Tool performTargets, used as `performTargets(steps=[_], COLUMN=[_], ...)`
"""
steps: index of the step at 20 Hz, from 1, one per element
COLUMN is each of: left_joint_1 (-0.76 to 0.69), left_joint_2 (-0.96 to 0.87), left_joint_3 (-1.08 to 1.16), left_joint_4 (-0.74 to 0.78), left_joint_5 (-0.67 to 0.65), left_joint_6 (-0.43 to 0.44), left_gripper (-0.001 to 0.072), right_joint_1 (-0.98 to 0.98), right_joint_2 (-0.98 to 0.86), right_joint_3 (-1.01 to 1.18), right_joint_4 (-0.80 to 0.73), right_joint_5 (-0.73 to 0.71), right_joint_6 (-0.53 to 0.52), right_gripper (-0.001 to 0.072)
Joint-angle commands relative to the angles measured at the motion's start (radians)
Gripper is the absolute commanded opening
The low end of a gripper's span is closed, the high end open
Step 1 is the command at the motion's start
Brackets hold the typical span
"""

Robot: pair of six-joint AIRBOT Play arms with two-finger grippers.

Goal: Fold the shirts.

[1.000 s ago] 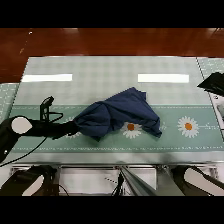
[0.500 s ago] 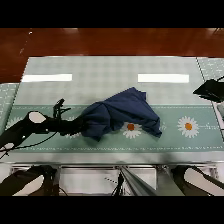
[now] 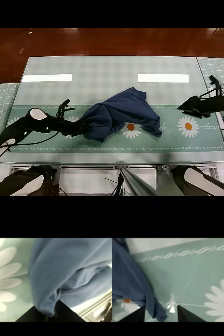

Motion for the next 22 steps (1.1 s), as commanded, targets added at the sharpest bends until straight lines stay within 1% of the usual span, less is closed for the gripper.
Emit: performTargets(steps=[1,3,6,9,10,11,14,15,18,20,22], left_joint_1=[0.0,0.0,0.0,0.0,0.0,0.0,0.0,0.001,0.043,0.103,0.175], left_joint_2=[-0.001,-0.001,-0.001,-0.001,-0.001,-0.001,-0.001,-0.001,0.007,0.056,0.151], left_joint_3=[0.025,0.03,0.029,0.029,0.03,0.03,0.03,0.031,0.079,0.18,0.343], left_joint_4=[-0.003,-0.003,-0.003,-0.003,-0.003,-0.003,-0.002,-0.002,0.008,0.052,0.106], left_joint_5=[-0.012,-0.012,-0.014,-0.02,-0.019,-0.019,-0.008,-0.004,-0.046,-0.121,-0.19], left_joint_6=[0.008,0.008,0.008,0.008,0.008,0.008,0.008,0.009,0.009,0.023,0.022], left_gripper=[0.0031,0.0031,0.0031,0.0031,0.0031,0.0031,0.0031,0.0031,0.0029,0.0028,0.0028], right_joint_1=[0.027,0.112,0.264,0.359,0.385,0.404,0.428,0.428,0.414,0.4,0.366], right_joint_2=[0.0,0.001,0.0,0.0,0.0,0.0,0.0,0.001,0.011,0.067,0.161], right_joint_3=[-0.158,-0.223,-0.264,-0.264,-0.264,-0.264,-0.264,-0.263,-0.192,-0.087,0.043], right_joint_4=[0.087,0.069,0.069,0.066,0.067,0.067,0.069,0.068,0.029,-0.013,-0.03], right_joint_5=[-0.038,-0.085,-0.218,-0.333,-0.362,-0.381,-0.397,-0.388,-0.28,-0.217,-0.211], right_joint_6=[-0.094,-0.111,-0.112,-0.048,-0.031,-0.027,-0.028,-0.031,-0.048,-0.048,-0.031], right_gripper=[0.0484,0.0485,0.0485,0.0483,0.0462,0.0379,0.0077,0.0021,0.002,0.002,0.002])
